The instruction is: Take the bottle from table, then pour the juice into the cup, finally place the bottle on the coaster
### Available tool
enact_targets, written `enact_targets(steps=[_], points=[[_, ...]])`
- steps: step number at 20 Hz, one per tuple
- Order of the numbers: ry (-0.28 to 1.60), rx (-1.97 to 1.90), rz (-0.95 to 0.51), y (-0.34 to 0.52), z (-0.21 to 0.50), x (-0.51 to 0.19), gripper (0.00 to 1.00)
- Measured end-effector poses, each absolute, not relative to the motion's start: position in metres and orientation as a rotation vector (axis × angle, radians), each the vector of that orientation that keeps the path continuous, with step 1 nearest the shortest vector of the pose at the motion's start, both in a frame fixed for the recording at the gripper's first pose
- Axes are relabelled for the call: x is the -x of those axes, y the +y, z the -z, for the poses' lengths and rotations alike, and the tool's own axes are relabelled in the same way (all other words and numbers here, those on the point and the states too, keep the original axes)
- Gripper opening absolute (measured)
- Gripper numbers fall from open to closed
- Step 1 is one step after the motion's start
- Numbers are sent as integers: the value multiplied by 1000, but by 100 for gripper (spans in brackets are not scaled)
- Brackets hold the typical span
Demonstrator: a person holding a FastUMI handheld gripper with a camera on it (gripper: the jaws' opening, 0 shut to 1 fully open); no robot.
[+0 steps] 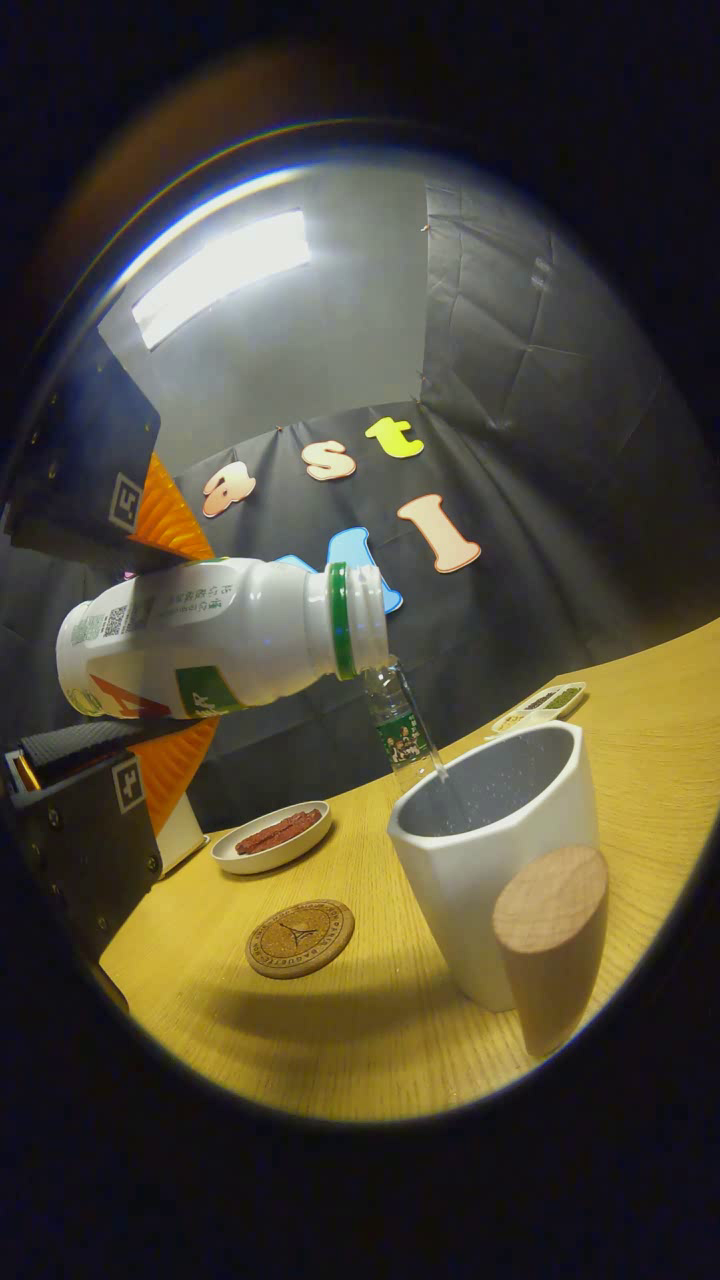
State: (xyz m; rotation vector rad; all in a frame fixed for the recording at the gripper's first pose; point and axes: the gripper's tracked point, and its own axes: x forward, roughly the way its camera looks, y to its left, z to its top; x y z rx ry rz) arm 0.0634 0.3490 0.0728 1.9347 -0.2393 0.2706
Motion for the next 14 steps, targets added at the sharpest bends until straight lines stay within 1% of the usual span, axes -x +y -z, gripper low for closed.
enact_targets(steps=[14], points=[[-227, -1998, -241, 346, -72, -63, 66]])
